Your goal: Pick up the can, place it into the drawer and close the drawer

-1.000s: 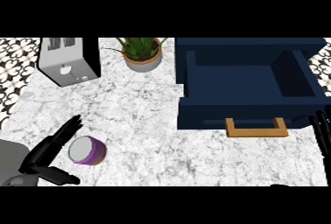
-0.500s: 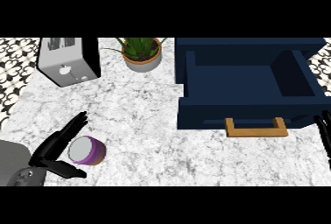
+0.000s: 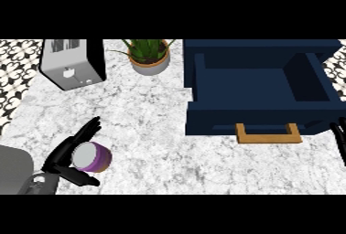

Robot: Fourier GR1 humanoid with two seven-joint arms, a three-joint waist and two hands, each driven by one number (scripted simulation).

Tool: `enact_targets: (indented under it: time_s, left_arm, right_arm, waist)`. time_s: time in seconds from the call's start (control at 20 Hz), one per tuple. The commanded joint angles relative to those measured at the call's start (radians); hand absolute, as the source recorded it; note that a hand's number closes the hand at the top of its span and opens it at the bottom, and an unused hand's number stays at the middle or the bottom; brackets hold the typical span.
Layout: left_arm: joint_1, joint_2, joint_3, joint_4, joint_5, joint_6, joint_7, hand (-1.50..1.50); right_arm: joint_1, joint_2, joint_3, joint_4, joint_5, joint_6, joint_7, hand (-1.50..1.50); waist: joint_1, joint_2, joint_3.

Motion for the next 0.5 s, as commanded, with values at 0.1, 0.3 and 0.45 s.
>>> enact_targets:
  time_s: [0.1,0.3,0.45]
  left_arm:
    - [-0.048,-0.045,-0.029,0.034,-0.014,-0.015,-0.033,-1.50]
    - [-0.036,-0.010,-0.035,0.038,-0.008,-0.062,-0.070,-1.50]
    - [0.011,-0.027,-0.058,-0.059,0.011,-0.081,-0.018,-1.50]
  right_arm:
    - [-0.001,-0.022,-0.043,-0.036,-0.049,0.018,0.036,-1.50]
    - [0.060,0.018,-0.014,-0.010,-0.002,0.038,-0.059,-1.50]
    - [0.029,0.030,0.060,-0.052,0.039,-0.030,0.017,-1.50]
  waist:
    - [-0.003,0.001,0.000]
    - [-0.003,0.000,0.000]
    - [0.004,-0.001,0.000]
